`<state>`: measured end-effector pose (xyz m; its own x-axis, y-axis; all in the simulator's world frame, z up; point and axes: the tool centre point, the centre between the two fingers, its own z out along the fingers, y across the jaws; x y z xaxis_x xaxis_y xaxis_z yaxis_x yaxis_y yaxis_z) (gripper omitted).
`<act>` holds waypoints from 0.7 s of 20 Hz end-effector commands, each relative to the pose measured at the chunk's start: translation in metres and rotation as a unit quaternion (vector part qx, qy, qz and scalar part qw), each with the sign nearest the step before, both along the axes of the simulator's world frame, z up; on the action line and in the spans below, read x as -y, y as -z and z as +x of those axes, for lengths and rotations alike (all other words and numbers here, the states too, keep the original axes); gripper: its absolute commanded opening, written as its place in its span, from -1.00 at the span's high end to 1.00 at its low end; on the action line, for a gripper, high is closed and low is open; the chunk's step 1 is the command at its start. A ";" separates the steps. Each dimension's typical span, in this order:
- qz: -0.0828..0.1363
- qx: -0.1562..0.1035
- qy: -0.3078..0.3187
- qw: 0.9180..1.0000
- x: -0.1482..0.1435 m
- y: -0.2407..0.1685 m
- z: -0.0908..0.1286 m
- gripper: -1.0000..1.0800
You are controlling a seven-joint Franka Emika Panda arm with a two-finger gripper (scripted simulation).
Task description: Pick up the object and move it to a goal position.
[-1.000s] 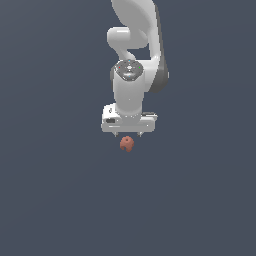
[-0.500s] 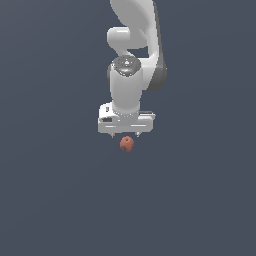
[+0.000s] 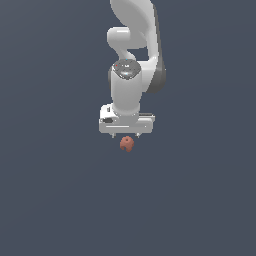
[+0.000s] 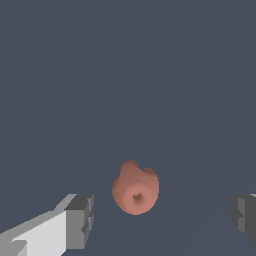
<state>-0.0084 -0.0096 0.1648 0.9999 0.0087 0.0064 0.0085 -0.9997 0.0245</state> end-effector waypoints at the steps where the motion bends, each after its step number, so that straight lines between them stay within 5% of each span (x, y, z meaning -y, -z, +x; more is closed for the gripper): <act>1: 0.002 0.000 0.017 1.000 -0.001 0.007 -0.003 -0.92; 14: 0.011 0.000 0.163 0.987 -0.005 0.057 -0.033 -0.92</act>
<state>-0.0375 -0.0051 0.1125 0.9597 -0.2812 0.0021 -0.2812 -0.9596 0.0039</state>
